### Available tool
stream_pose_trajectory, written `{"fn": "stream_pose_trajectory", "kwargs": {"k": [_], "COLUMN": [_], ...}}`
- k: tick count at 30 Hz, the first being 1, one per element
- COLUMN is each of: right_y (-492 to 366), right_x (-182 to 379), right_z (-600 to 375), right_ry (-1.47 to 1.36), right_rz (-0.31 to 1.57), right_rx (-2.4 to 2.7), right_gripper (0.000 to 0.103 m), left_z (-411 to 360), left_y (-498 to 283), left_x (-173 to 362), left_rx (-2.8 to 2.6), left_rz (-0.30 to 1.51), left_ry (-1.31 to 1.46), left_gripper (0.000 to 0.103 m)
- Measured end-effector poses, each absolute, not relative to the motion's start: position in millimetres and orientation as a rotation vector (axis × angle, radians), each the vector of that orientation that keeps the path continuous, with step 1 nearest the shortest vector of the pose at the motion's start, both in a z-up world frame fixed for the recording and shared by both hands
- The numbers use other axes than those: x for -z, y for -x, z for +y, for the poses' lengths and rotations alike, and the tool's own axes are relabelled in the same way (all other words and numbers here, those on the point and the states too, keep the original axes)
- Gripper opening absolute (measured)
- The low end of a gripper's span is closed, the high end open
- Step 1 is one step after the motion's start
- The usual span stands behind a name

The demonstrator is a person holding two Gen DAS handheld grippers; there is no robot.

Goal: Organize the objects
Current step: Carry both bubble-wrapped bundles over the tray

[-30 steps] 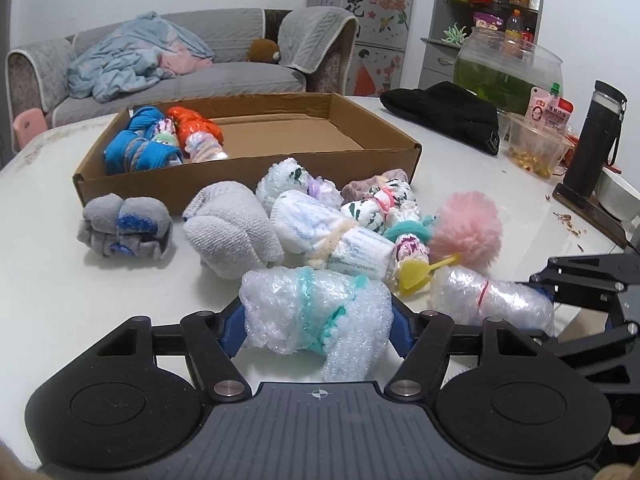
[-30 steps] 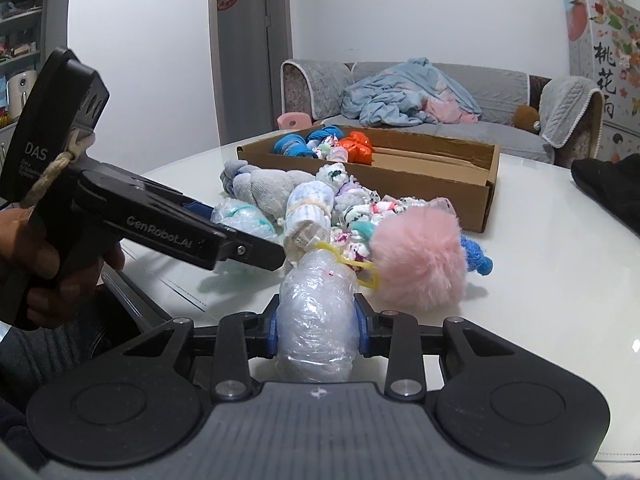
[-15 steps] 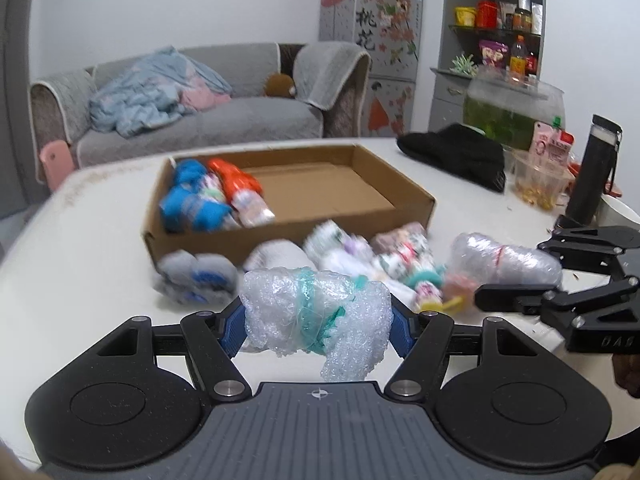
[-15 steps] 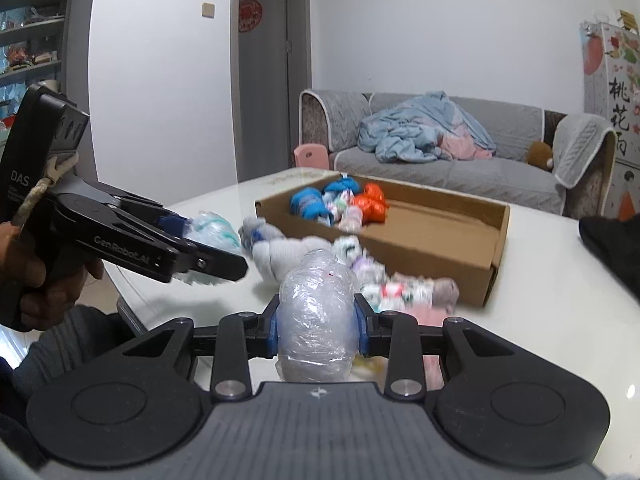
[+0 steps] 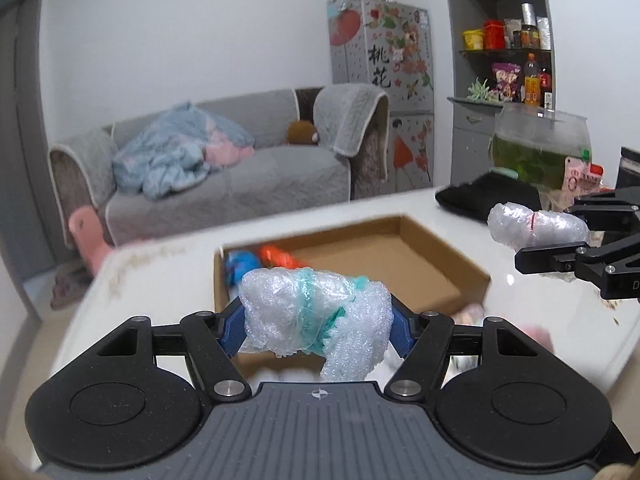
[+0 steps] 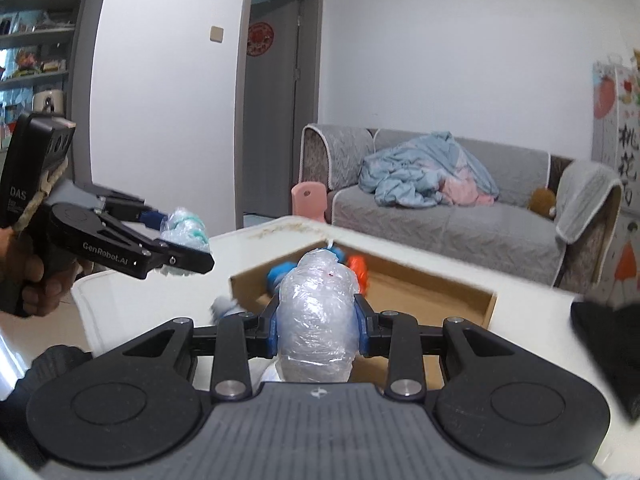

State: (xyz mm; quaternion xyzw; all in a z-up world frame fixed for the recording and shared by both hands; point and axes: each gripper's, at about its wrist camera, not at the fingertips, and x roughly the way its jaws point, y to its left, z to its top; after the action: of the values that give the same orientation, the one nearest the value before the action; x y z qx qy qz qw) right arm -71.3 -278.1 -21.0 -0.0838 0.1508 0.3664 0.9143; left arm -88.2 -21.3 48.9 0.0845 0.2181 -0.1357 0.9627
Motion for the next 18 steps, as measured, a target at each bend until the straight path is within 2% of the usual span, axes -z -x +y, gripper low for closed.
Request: {"fn": "stream_pose_trajectory", "kwargs": {"k": [10, 18], "right_y": [-12.6, -92.4], "right_x": [-10.1, 7.0], "right_z": [-270.2, -250.1], "right_ry": [0.207, 0.159], "right_rz": [0.288, 0.400], "right_rx": [-0.754, -0.753], "right_gripper": [0.032, 0.032], "left_z": [-54.8, -79.9], "left_y": [-6.3, -101.5], "left_x": [-77.1, -43.9], "left_rx": [0.319, 0.374], "left_rz": [0.400, 0.513], "left_ry": [-0.267, -0.320], "left_gripper": [0.073, 0.073]}}
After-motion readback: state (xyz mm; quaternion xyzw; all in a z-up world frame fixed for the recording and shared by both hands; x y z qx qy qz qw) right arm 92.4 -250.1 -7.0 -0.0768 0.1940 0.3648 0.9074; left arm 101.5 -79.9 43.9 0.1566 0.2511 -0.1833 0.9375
